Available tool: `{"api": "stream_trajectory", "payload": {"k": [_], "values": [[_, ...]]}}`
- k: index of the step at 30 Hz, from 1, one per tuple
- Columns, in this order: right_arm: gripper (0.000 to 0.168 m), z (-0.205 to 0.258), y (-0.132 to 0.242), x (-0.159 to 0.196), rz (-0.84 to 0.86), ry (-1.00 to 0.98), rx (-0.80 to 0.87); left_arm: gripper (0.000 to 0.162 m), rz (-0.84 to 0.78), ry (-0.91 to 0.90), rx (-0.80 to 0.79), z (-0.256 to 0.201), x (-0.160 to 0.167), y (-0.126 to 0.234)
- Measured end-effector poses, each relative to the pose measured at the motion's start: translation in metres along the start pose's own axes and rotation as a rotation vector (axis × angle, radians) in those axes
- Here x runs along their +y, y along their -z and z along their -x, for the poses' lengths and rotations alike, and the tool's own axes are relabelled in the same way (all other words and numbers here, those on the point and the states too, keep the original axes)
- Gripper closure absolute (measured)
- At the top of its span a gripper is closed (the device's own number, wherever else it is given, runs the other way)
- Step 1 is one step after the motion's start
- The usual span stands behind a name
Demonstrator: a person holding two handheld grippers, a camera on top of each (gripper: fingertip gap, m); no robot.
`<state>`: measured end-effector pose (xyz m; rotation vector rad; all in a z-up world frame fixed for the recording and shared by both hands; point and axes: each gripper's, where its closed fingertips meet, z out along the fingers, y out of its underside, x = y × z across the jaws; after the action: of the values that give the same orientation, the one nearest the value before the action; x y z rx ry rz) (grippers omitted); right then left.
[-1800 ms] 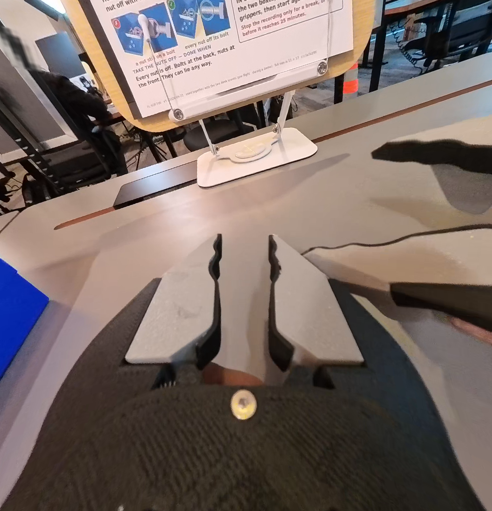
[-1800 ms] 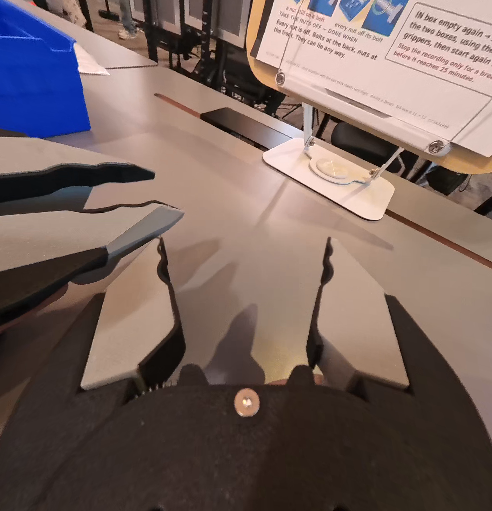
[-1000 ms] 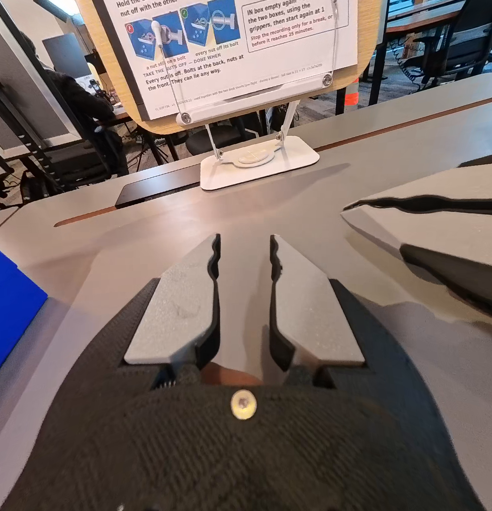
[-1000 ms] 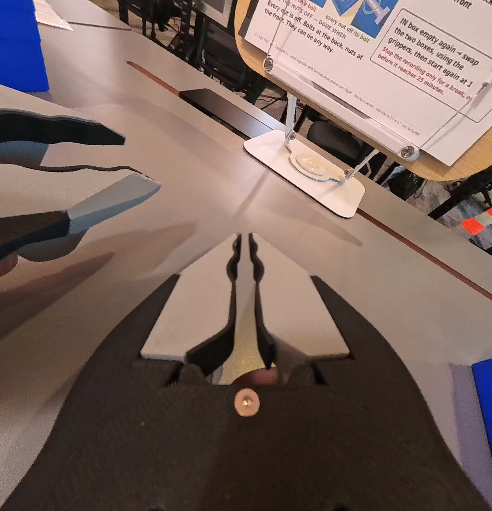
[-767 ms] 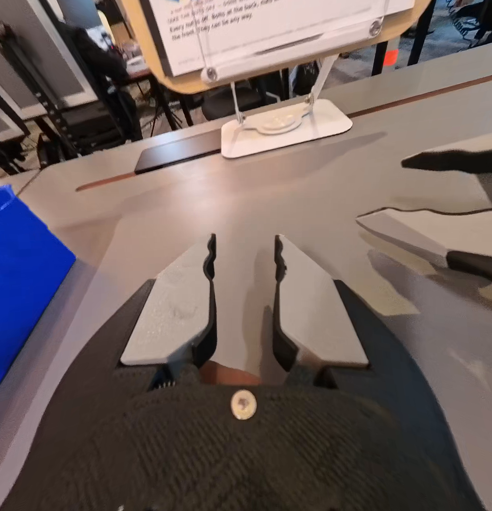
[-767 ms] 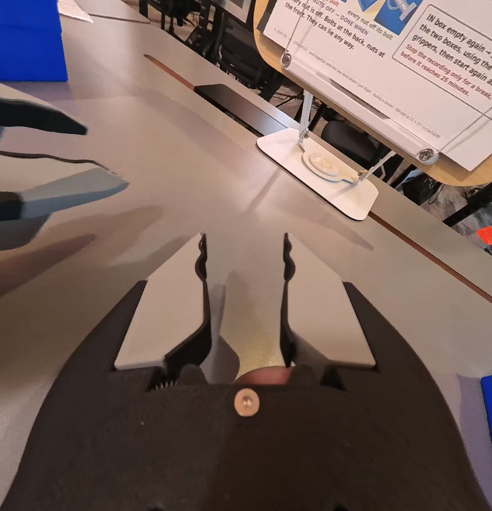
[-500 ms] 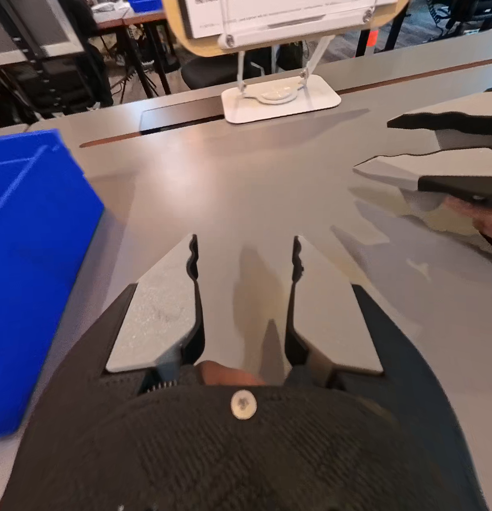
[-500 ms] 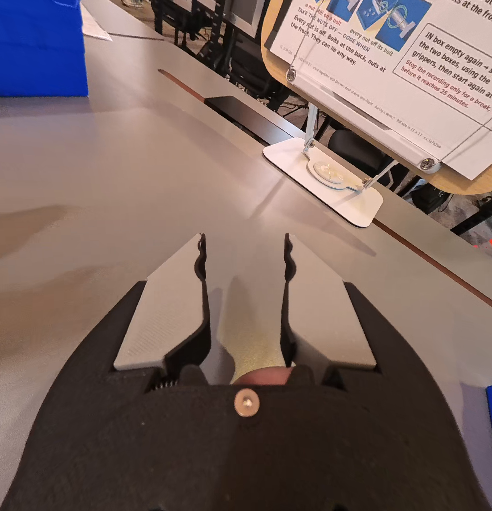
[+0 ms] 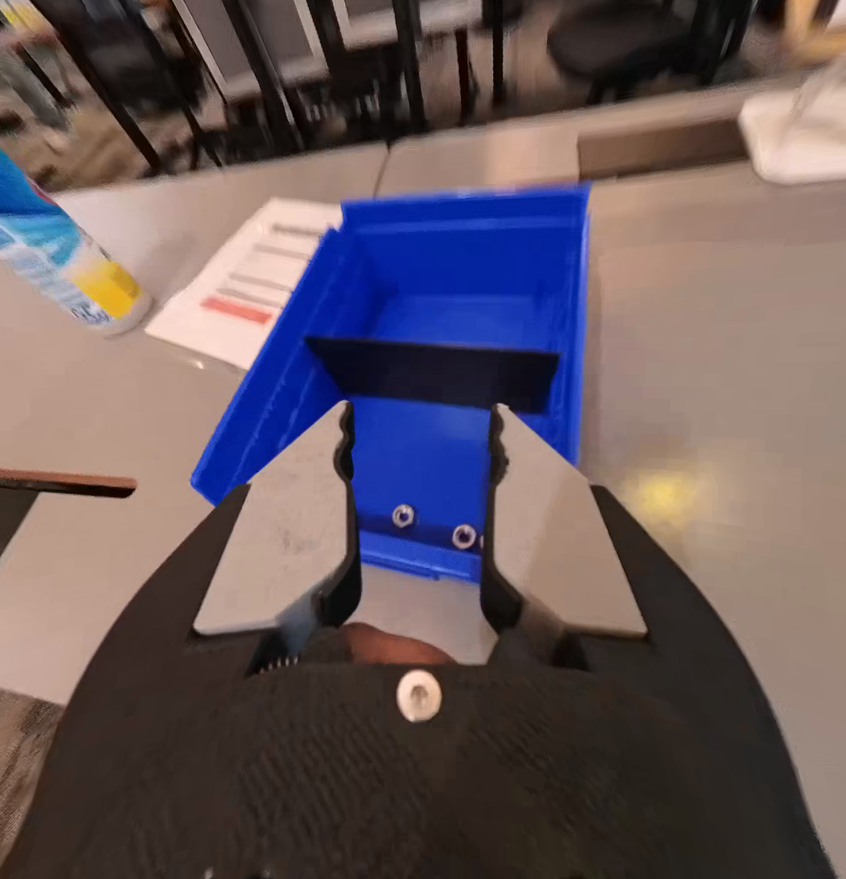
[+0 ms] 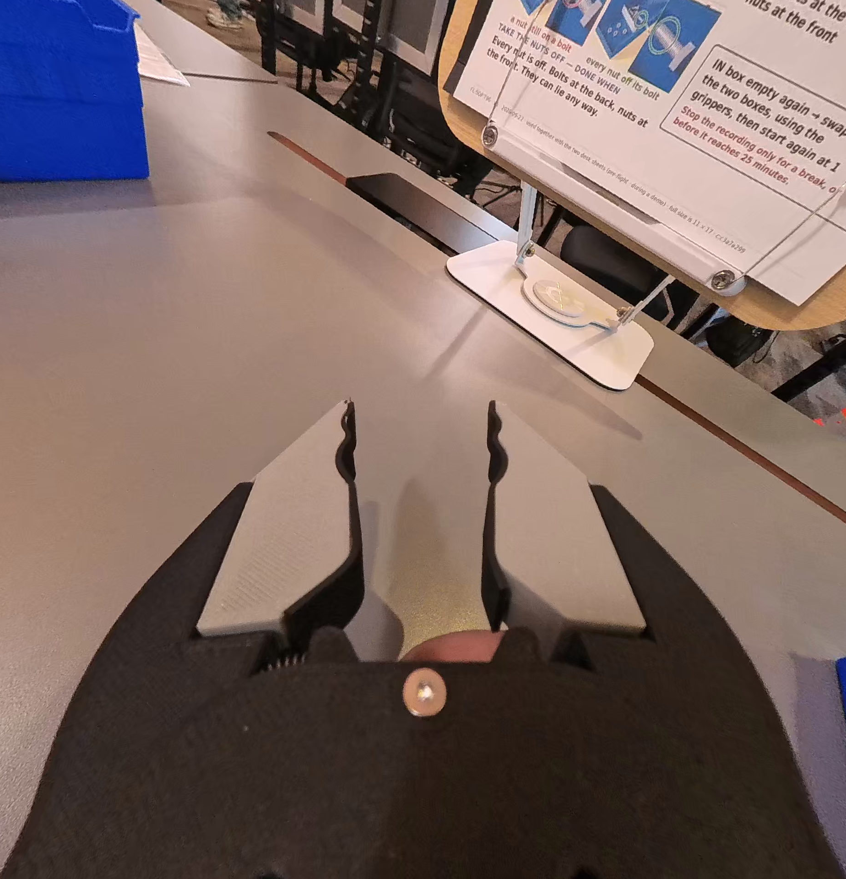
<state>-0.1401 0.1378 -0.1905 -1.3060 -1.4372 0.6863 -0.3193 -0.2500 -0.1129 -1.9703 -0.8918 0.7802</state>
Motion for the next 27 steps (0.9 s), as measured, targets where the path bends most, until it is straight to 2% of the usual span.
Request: {"api": "stream_trajectory", "payload": {"k": [2,5,10,11,15,16,21,27], "values": [[0.115,0.0,-0.001,0.001,0.005,-0.002,-0.002,0.107,0.113,-0.059,0.014,-0.001,0.022,-0.022],[0.115,0.002,-0.001,0.003,0.011,0.012,-0.004,0.112,0.181,-0.183,0.014,-0.007,0.038,-0.045],[0.115,0.01,0.002,0.006,0.008,0.045,-0.054,0.12,0.227,-0.237,0.233,-0.044,0.038,-0.07],[0.116,0.012,0.002,0.008,0.01,0.059,-0.066,0.123,0.236,-0.245,0.285,-0.052,0.037,-0.074],[0.116,0.015,0.006,0.016,0.02,0.086,-0.085,0.159,0.274,-0.298,0.375,-0.07,0.041,-0.093],[0.116,0.013,0.008,0.015,0.012,0.075,-0.086,0.162,0.271,-0.307,0.39,-0.073,0.042,-0.097],[0.116,0.002,0.016,0.003,-0.036,0.058,-0.045,0.162,0.231,-0.292,0.548,-0.103,0.035,-0.093],[0.116,0.007,0.018,0.008,-0.02,0.064,-0.037,0.162,0.206,-0.372,0.5,-0.123,0.029,-0.095]]}}
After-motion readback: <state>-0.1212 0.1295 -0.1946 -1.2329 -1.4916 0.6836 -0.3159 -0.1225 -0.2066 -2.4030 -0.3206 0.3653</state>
